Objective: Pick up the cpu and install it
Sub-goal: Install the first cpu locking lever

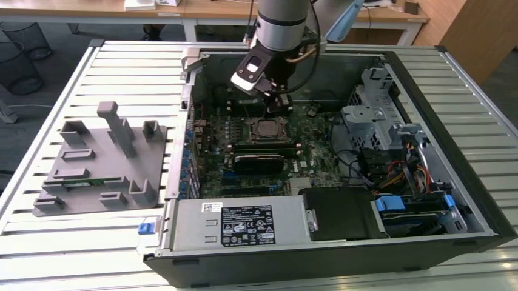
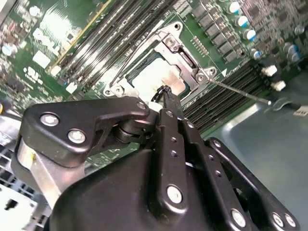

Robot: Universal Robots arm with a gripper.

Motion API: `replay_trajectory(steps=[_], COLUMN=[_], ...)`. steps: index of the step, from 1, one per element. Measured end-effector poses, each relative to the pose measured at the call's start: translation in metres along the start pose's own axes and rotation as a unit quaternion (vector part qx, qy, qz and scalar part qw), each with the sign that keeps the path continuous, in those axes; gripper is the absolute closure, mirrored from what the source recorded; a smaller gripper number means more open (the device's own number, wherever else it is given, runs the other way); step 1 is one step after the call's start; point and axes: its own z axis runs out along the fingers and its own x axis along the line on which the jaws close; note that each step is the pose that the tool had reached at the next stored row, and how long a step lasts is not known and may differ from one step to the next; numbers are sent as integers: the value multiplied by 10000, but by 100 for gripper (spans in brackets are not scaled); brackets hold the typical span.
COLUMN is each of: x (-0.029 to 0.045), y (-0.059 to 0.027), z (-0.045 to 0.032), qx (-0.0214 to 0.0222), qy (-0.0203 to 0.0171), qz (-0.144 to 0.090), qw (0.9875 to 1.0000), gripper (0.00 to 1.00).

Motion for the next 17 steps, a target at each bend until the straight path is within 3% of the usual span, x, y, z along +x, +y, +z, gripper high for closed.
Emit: replay_trajectory(steps=[3,7,13,17], x=[0,0,7,7], y=[0,0,-20,-20], z=[4,11,19,26], qx=[2,6,8,12], qy=[-3,-8,-11,-15], qz=[-275,-615,-849,-1196], qw=[9996,9981,9964,9928], gripper=[89,89,89,89])
